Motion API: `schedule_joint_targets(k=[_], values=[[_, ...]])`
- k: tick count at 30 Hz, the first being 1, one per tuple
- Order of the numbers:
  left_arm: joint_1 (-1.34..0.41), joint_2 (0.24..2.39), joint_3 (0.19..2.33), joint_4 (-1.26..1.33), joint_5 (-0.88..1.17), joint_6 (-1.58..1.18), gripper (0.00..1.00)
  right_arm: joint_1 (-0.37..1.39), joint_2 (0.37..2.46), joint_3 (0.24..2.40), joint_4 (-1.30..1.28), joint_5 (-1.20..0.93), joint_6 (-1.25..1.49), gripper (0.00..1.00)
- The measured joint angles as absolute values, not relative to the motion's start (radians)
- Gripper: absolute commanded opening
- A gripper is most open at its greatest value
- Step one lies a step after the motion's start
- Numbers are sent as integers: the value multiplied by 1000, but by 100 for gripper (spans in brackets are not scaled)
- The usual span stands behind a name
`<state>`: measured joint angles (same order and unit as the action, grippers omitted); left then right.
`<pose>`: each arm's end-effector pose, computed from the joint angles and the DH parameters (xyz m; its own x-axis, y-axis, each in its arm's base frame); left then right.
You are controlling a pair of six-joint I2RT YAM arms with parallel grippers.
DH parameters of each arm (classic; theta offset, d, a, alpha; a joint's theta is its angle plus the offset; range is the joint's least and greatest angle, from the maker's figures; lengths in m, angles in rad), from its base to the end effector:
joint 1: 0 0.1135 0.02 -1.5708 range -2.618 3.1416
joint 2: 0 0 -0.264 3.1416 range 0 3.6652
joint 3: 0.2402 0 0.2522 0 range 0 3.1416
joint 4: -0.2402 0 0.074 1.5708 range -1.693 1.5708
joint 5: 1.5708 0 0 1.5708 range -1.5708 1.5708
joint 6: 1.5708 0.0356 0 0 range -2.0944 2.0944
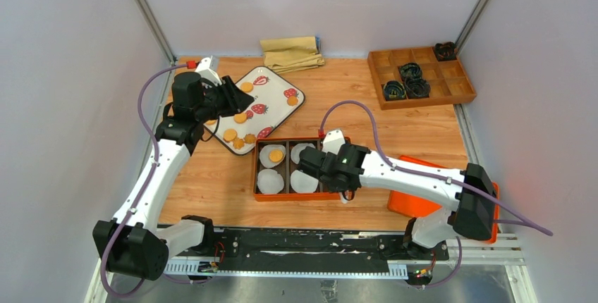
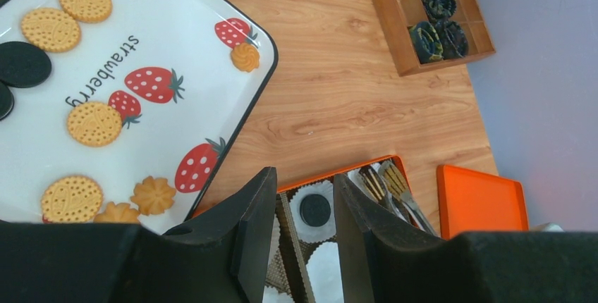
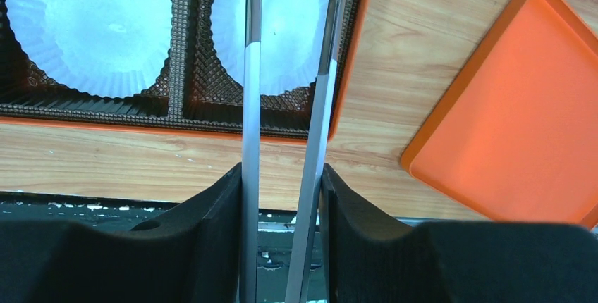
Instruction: Pack the cookies
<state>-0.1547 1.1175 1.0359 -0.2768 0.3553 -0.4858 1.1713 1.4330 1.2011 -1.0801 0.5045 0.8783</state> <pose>0.2490 -0.0514 0.3530 -0.5242 -0.3613 -0.7711 0.2506 0.8000 -0.5452 0.1181 0.2355 0.2754 -0.8237 -0.2188 -0.5230 -0.1948 0.9756 -0.1014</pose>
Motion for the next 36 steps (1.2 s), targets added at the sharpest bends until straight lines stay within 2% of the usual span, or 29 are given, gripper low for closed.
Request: schedule_joint_targets(k=[1, 2, 4, 5, 13, 17, 22, 25, 26, 36], values=[[-155, 1118, 1036, -277, 355, -486, 41, 1171, 1440, 1201, -1071, 502, 873, 37], [-155, 1118, 1036, -277, 355, -486, 41, 1171, 1449, 1201, -1061, 500, 869, 44], [-155, 1119, 1036, -277, 355, -486, 41, 1171, 1467, 1201, -1050, 497, 863, 57], [-155, 1119, 1036, -277, 355, -485, 41, 1171, 1474, 1201, -1045, 496, 863, 59], [-155, 1129, 1036, -277, 355, -482, 42, 1171, 1485, 1195, -998, 496, 844, 60], [-155, 1131, 1036, -277, 355, -482, 42, 1171, 1475, 1188, -987, 497, 844, 64], [-155, 1131, 1036, -277, 356, -482, 42, 1171, 1473, 1176, -979, 477, 837, 77], [-155, 1131, 1036, -277, 356, -482, 42, 1172, 1487, 1146, -954, 450, 830, 92], [-155, 1131, 1036, -277, 356, -482, 42, 1172, 1496, 1134, -943, 440, 828, 95], [-155, 1131, 1036, -277, 357, -482, 42, 1165, 1546, 1105, -878, 415, 815, 95]])
